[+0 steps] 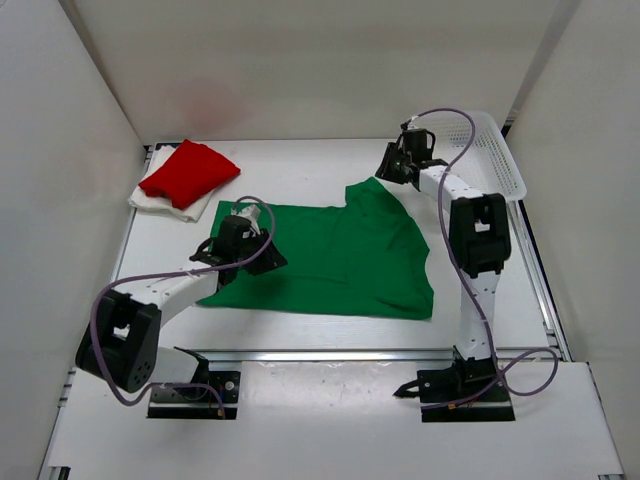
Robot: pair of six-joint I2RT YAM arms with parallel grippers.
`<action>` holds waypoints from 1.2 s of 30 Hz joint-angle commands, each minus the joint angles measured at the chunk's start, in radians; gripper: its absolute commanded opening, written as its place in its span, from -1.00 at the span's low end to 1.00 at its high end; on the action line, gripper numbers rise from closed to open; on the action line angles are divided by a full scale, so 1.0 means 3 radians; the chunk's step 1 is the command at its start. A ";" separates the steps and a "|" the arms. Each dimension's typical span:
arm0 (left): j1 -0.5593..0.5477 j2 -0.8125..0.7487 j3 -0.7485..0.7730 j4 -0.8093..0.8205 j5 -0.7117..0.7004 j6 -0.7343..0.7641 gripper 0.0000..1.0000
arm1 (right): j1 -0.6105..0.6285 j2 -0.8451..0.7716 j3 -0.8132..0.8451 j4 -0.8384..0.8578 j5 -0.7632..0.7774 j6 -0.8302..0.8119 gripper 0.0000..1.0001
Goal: Fold and stack the t-shirts
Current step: Grap the side of the flattened tshirt furthest away from the robot with both arms
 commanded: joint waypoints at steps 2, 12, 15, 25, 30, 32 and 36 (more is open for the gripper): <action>-0.0130 0.0163 0.0043 -0.0012 0.0221 -0.0033 -0.26 | -0.0048 0.0556 0.0931 -0.0460 0.0021 -0.0333 -0.42; 0.0048 0.0219 0.0104 -0.0263 -0.0003 0.0258 -0.23 | -0.0058 0.2015 0.3398 -0.1871 -0.0097 -0.0451 -0.18; 0.0196 0.0454 0.0334 -0.0329 0.0083 0.0284 -0.25 | 0.0007 0.1999 0.3341 -0.1994 0.0006 -0.0593 -0.24; 0.0334 0.0506 0.0559 -0.0253 0.0062 0.0157 -0.25 | 0.0110 0.1912 0.3249 -0.2117 0.0036 -0.0620 -0.29; 0.0529 0.0613 0.0702 -0.0268 -0.0105 0.0116 -0.24 | 0.0064 0.1922 0.3244 -0.2194 0.0164 -0.0599 -0.50; 0.0605 0.0670 0.0921 -0.0293 -0.0218 0.0095 -0.25 | 0.0064 0.1887 0.3285 -0.2169 0.0235 -0.0569 -0.67; 0.0759 0.0996 0.1325 -0.0370 -0.0494 0.0100 -0.18 | -0.0023 0.1739 0.3270 -0.2173 0.0272 -0.0568 -0.89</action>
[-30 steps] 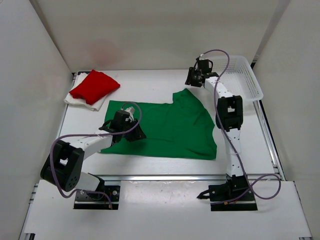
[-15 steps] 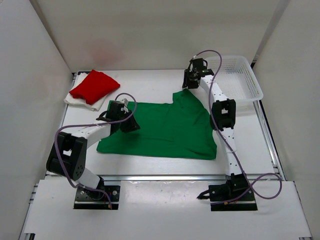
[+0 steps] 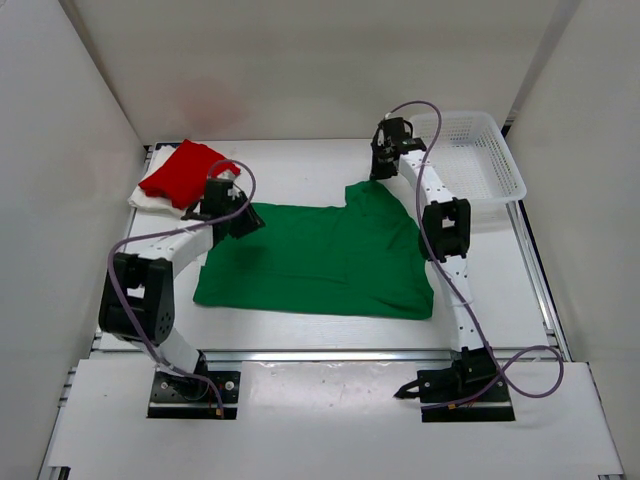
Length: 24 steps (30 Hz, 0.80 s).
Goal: Fold and stack the t-shirts
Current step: Grap the side of the flattened tshirt furthest away from the robot with both arms
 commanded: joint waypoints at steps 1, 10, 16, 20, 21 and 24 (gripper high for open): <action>0.0164 0.0193 0.0375 0.0019 -0.0324 -0.0018 -0.17 | -0.0108 -0.0294 0.0030 -0.0091 0.0105 0.0018 -0.91; 0.0604 0.1200 0.1310 -0.0185 -0.0723 -0.0018 -0.02 | -0.0277 -0.0595 -0.0180 -0.0198 0.0258 -0.0064 -0.98; 0.0594 0.1625 0.1771 -0.0370 -0.0963 0.0044 0.04 | -0.0318 -0.0754 -0.0282 -0.0295 0.0207 -0.0110 -1.00; 0.0615 0.1615 0.1736 -0.0201 -0.0989 -0.0023 0.14 | -0.0308 -0.0769 -0.0308 -0.0305 0.0172 -0.0156 -1.00; 0.0604 0.1590 0.1710 -0.0186 -0.0989 -0.0033 0.17 | -0.0302 -0.0759 -0.0318 -0.0300 0.0146 -0.0156 -1.00; 0.0635 0.1594 0.1745 -0.0129 -0.0974 -0.0059 0.21 | -0.0307 -0.0724 -0.0323 -0.0305 0.0125 -0.0136 -1.00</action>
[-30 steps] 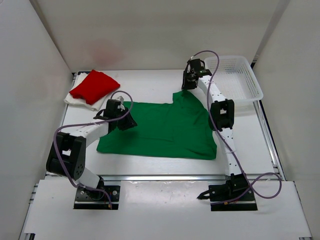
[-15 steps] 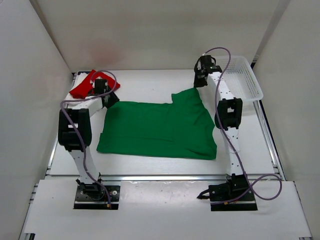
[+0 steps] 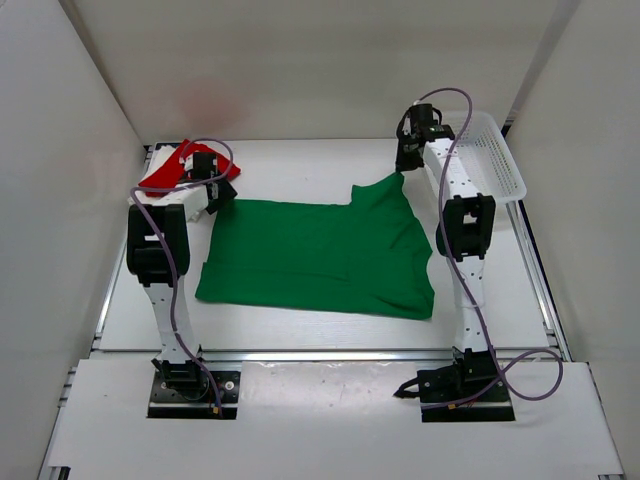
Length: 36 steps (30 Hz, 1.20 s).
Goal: Fold and stack the t-shirts
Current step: Grap the side of the flattened tshirt furthest away from the robot with both arms
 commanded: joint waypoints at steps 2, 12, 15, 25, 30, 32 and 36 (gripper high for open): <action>0.0030 -0.0048 0.0177 0.0032 -0.0124 0.0005 0.21 | 0.0028 -0.0159 -0.0002 0.0001 -0.0060 -0.0057 -0.99; 0.0045 0.0356 0.0745 -0.0392 -0.0064 0.0123 -0.15 | 0.0059 -0.0200 0.0014 0.0042 -0.0056 -0.0026 -0.99; 0.0050 0.0335 0.0750 -0.0448 -0.0104 0.0133 0.00 | 0.0059 -0.0225 0.0014 0.0042 -0.0101 -0.0036 -1.00; 0.0019 0.0478 0.1031 -0.0816 -0.0150 0.0235 0.07 | 0.0074 -0.0256 0.0040 0.0011 -0.0122 -0.0046 -1.00; 0.0040 0.0535 0.1031 -0.0801 -0.0048 0.0128 -0.02 | 0.0039 -0.0332 0.0060 0.0016 -0.0188 -0.0026 -1.00; 0.0045 0.0545 0.1036 -0.0801 -0.0068 0.0143 -0.08 | 0.0044 -0.0348 0.0065 0.0001 -0.0198 -0.0036 -1.00; 0.0075 0.0525 0.0996 -0.0797 -0.0043 0.0128 -0.19 | 0.0018 -0.0358 0.0060 -0.0029 -0.0214 -0.0042 -1.00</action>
